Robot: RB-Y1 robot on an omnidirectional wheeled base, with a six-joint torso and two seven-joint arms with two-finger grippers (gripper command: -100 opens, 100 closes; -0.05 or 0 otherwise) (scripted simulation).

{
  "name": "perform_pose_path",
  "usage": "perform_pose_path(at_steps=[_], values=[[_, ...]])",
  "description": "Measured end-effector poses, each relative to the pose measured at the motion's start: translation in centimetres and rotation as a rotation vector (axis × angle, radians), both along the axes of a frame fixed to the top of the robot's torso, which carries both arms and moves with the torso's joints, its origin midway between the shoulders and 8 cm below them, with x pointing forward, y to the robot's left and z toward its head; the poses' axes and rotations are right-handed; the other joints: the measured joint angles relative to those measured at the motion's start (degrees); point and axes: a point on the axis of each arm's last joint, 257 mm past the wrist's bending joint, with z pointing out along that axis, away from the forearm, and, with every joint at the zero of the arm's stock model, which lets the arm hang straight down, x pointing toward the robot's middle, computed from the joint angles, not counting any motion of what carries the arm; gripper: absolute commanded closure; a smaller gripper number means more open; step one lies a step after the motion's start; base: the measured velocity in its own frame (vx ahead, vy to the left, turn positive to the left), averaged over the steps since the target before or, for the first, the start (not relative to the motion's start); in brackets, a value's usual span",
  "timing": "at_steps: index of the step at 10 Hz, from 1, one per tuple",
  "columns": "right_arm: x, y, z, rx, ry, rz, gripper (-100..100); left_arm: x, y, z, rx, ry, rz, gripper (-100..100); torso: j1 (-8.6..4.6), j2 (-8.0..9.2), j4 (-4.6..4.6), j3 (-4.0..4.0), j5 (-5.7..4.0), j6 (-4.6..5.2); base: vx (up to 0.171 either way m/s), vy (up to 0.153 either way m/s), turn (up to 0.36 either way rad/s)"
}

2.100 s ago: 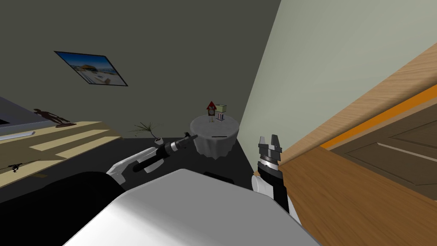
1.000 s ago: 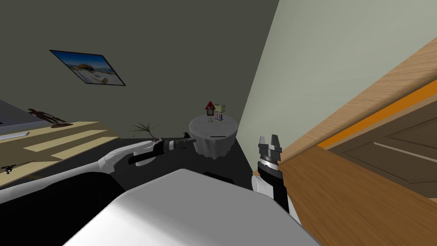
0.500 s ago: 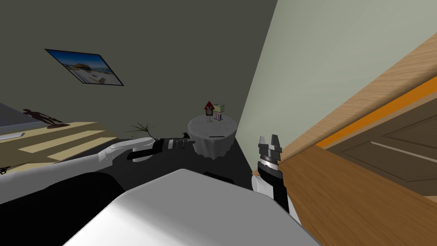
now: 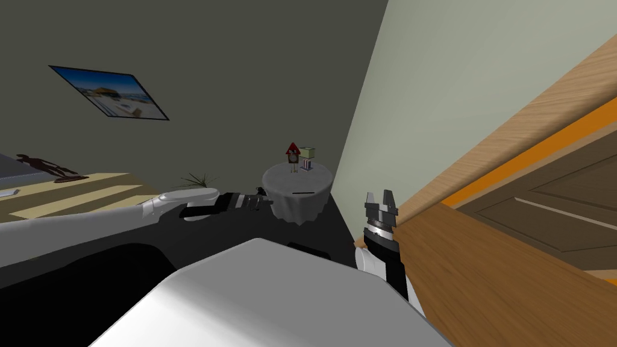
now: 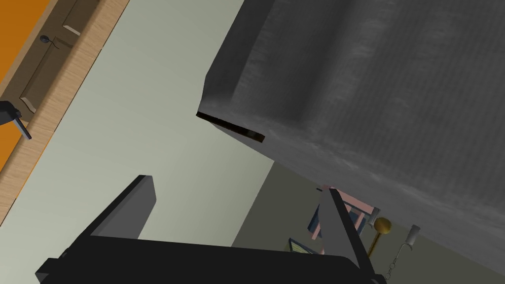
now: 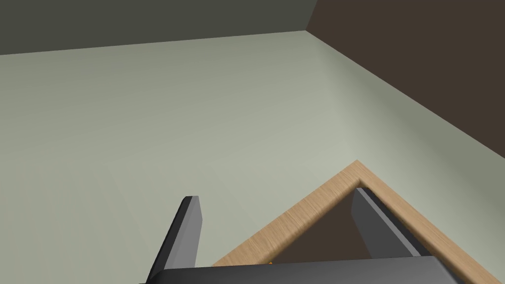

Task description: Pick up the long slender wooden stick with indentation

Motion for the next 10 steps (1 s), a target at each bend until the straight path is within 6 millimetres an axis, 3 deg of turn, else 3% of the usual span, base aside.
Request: perform_pose_path(at_steps=[10], values=[[0.0, 0.0, 0.0, 0.0, 0.0, 0.0, 0, -0.3, 3.2, -1.8, 0.274, 0.107, -0.152, -100, -0.07, -0.04, -0.01, -0.03, -0.01, 0.0, 0.018, -0.044, -0.036]])
